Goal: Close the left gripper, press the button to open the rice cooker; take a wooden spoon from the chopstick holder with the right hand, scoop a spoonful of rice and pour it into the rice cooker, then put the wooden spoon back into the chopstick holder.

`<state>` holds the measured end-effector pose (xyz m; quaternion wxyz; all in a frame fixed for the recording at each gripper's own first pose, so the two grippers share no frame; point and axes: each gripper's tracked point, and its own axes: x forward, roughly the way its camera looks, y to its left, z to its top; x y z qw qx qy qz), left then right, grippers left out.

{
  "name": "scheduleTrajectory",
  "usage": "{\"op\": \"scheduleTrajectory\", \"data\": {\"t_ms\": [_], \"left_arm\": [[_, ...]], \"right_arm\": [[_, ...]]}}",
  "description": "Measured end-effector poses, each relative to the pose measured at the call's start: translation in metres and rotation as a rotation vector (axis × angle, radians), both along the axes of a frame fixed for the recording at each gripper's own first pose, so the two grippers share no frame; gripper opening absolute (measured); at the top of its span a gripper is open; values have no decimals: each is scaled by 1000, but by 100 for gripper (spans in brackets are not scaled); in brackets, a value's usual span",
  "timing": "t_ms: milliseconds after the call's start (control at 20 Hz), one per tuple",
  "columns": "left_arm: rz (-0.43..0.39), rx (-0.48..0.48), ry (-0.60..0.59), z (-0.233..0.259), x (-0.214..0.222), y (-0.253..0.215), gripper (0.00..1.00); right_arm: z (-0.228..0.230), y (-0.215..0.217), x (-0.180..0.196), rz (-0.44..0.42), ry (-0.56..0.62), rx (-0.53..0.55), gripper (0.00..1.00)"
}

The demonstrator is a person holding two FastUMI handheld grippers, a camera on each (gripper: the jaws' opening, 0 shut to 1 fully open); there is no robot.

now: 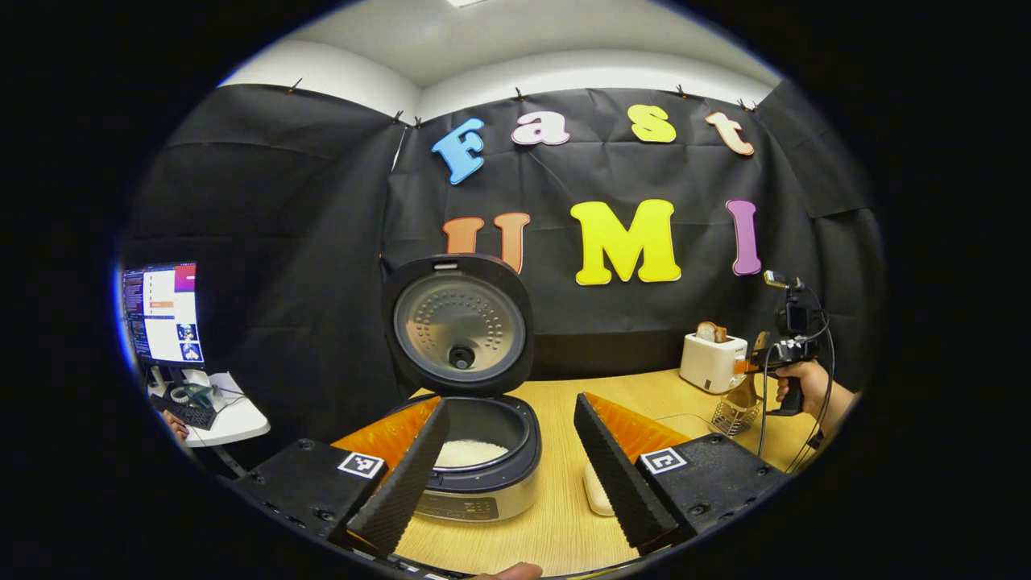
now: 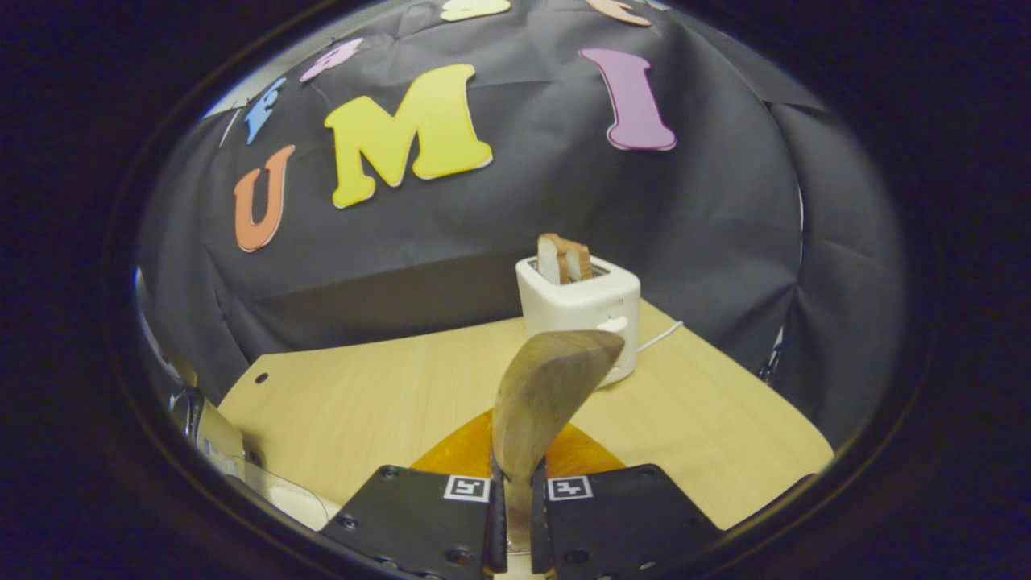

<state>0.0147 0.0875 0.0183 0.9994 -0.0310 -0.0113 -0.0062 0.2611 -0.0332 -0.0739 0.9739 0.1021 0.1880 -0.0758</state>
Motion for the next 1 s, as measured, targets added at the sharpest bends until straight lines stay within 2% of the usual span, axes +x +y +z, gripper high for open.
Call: {"op": "scheduleTrajectory", "data": {"t_ms": [50,250,550,800,1000], "left_arm": [[2,-3,4,-1,-1,0,99],[0,-7,21,-5,4,-2,99],[18,-17,35,-8,4,7,100],[34,-19,39,-9,5,15,99],[33,-12,40,-11,5,16,99]], "right_arm": [[11,2,-3,3,-19,-13,11],[59,23,-22,45,-100,-75,11],[111,97,-59,161,-215,-106,10],[107,173,-80,291,-221,-123,11],[81,215,-84,348,-251,-173,11]]}}
